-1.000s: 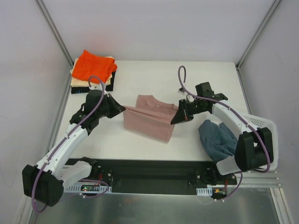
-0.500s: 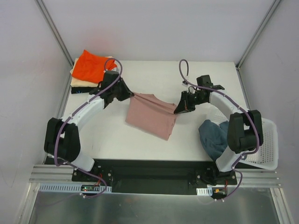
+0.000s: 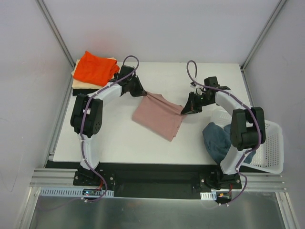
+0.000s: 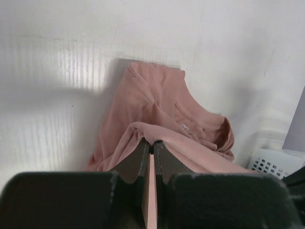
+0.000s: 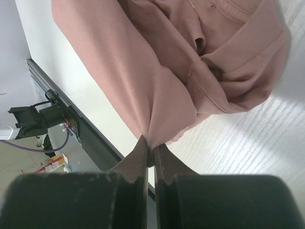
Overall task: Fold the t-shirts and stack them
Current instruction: Fold the long partially folded tshirt into a neat square
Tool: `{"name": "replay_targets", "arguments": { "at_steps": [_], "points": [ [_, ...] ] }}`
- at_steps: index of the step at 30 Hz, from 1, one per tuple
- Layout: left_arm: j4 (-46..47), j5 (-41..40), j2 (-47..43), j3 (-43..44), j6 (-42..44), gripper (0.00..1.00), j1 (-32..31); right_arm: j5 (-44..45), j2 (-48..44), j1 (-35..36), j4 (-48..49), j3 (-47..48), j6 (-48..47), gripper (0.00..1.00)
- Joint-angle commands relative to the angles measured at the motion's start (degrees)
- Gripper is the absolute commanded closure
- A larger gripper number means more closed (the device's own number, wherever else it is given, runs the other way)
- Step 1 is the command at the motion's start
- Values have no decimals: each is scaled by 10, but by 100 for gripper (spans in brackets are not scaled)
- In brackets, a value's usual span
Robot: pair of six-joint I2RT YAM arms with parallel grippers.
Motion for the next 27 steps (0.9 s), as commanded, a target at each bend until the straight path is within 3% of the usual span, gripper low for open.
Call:
{"name": "replay_targets", "arguments": {
  "at_steps": [1, 3, 5, 9, 10, 14, 15, 16, 17, 22, 27],
  "points": [
    [21, 24, 41, 57, 14, 100, 8, 13, -2, -15, -9, 3, 6, 99],
    [21, 40, 59, 71, 13, 99, 9, 18, 7, -22, -2, -5, 21, 99],
    [19, 51, 68, 79, 16, 92, 9, 36, 13, -26, 4, -7, 33, 96],
    [18, 73, 65, 81, 25, 60, 8, 54, 11, -26, -2, -5, 37, 86],
    [19, 75, 61, 79, 27, 46, 9, 58, 7, -26, -2, -4, 37, 79],
    [18, 86, 16, 58, 38, 15, 8, 72, -11, -25, -22, 3, 34, 55],
    [18, 88, 7, 45, 40, 11, 8, 72, -17, -21, -24, 3, 34, 41],
    [19, 95, -3, 37, 42, 6, 8, 77, -33, -17, -25, 3, 33, 6],
    [19, 98, -24, 29, 43, 1, 8, 83, -42, -13, -30, 4, 32, 3],
    [19, 110, -96, -41, 43, 1, 2, 109, -98, 39, -44, 18, 20, 3],
    [22, 132, -144, -109, 41, 1, -5, 79, -104, 74, 8, 12, 47, 4]
  ]
}}
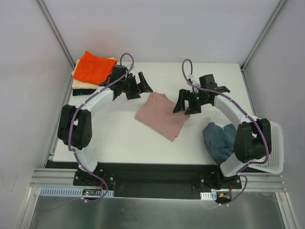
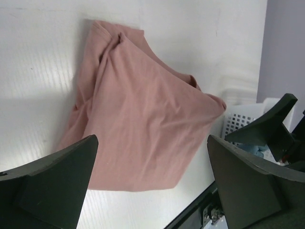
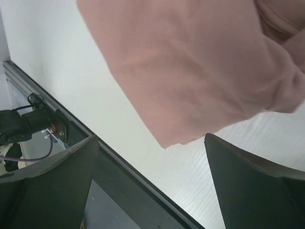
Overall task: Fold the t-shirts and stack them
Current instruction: Fold the long partially folded tshirt into a neat square
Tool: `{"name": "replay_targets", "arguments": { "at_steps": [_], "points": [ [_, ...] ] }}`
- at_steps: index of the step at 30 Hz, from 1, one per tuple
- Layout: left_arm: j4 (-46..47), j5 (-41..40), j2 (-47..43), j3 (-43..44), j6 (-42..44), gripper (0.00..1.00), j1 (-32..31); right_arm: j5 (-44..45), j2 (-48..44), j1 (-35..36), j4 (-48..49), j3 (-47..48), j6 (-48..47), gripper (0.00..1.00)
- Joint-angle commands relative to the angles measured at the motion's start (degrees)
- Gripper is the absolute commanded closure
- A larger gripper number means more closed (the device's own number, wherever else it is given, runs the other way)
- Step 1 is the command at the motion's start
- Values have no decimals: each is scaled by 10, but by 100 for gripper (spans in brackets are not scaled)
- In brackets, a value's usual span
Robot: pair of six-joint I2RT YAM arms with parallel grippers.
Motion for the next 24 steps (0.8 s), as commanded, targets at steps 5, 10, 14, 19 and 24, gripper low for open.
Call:
{"name": "replay_targets", "arguments": {
  "at_steps": [5, 10, 14, 19, 24],
  "points": [
    [25, 87, -8, -56, -4, 1, -12, -43, 42, 29, 82, 30, 30, 3],
    [37, 96, 30, -53, -17, 1, -17, -18, 120, 13, 110, 63, 62, 3],
    [38, 103, 61, -75, -18, 1, -18, 3, 171, -4, 111, 77, 71, 3],
    [42, 74, 67, -126, -15, 1, -30, 16, 189, -10, 112, 58, 65, 3],
    [42, 67, 47, -192, -13, 1, -38, 21, 184, -12, 108, 42, 51, 3]
  ]
}}
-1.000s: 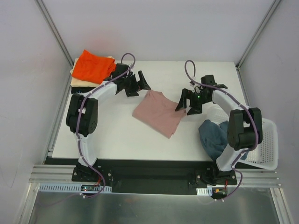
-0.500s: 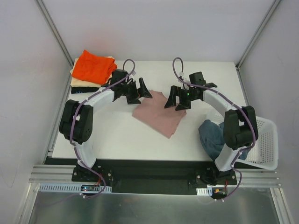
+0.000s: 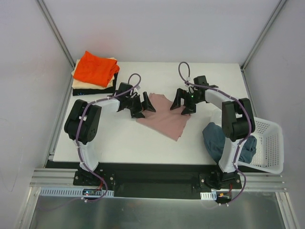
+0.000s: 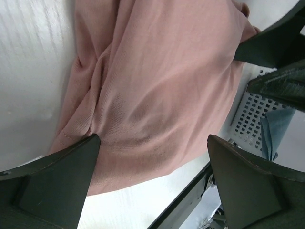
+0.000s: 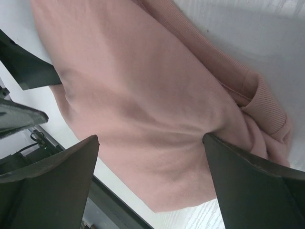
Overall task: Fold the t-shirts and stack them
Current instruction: Fold the long partially folded tshirt into a neat square
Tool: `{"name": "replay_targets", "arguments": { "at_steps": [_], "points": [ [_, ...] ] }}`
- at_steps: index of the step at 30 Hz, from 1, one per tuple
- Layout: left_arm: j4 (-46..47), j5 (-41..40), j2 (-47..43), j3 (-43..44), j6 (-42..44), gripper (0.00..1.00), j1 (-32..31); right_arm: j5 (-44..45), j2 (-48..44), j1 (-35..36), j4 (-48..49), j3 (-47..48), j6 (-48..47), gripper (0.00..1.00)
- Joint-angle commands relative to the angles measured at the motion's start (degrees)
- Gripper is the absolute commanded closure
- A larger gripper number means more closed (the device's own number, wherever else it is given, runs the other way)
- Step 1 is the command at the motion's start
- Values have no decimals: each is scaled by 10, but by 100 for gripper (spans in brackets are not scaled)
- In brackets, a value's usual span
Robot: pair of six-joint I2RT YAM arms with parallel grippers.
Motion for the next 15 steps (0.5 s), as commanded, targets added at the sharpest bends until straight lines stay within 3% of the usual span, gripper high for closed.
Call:
{"name": "replay_targets", "arguments": {
  "at_steps": [1, 8, 15],
  "points": [
    [-31, -19, -22, -66, 4, 1, -17, 22, -9, -3, 3, -14, -20, 4],
    [-33, -65, -142, -181, -12, 1, -64, 30, -46, 10, -22, -28, -74, 3],
    [-86, -142, -234, -147, 15, 1, -103, 60, -126, 37, -61, -15, -110, 4]
  ]
}}
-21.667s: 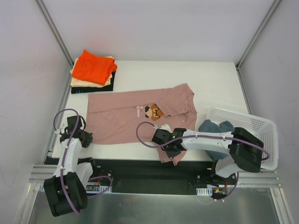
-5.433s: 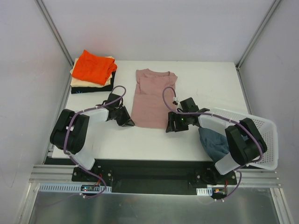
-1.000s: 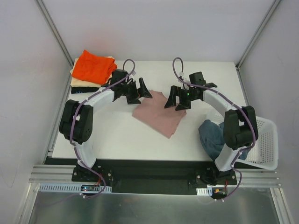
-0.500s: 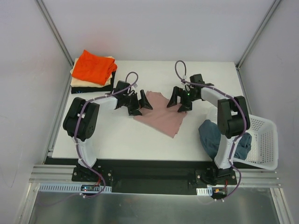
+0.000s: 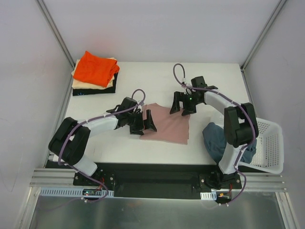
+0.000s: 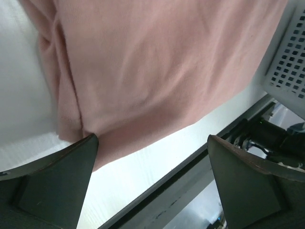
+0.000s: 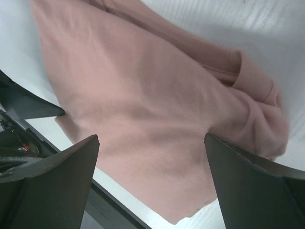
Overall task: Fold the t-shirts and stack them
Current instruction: Fold the long partially folded tshirt into a neat square
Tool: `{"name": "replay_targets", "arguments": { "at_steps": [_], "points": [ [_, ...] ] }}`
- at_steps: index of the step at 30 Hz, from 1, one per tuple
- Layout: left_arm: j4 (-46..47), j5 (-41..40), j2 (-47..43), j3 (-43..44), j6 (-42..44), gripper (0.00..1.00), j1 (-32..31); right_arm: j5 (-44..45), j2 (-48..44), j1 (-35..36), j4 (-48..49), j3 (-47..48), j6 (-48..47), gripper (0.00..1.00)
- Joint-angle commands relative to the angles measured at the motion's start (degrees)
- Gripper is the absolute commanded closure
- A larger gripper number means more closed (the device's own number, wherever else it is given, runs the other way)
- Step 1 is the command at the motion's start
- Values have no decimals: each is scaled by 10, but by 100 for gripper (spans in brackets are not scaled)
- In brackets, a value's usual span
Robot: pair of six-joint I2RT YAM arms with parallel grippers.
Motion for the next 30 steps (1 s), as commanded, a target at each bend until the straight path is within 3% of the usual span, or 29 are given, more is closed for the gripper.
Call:
{"name": "replay_targets", "arguments": {
  "at_steps": [1, 5, 7, 11, 14, 20, 30],
  "points": [
    [-90, -117, -68, 45, 35, 1, -2, 39, -88, 11, -37, 12, -41, 4],
    [-144, -216, -85, 87, 65, 1, -1, 110, -209, 18, -36, -17, -35, 4],
    [-154, -237, -72, 104, 66, 1, 6, 189, -269, 20, -4, -48, -15, 4],
    [-162, -248, -28, 145, 62, 1, 27, 320, -454, 21, 58, -158, 16, 4],
    [-166, -238, 22, 183, 70, 1, 38, 396, -527, 18, 40, -184, 32, 4],
    [-167, -195, 109, 228, 80, 4, 43, 425, -590, 17, 16, -217, 32, 4],
    [-172, -159, 182, 235, 75, 28, 38, 441, -584, 16, 13, -224, 24, 4]
  ]
}}
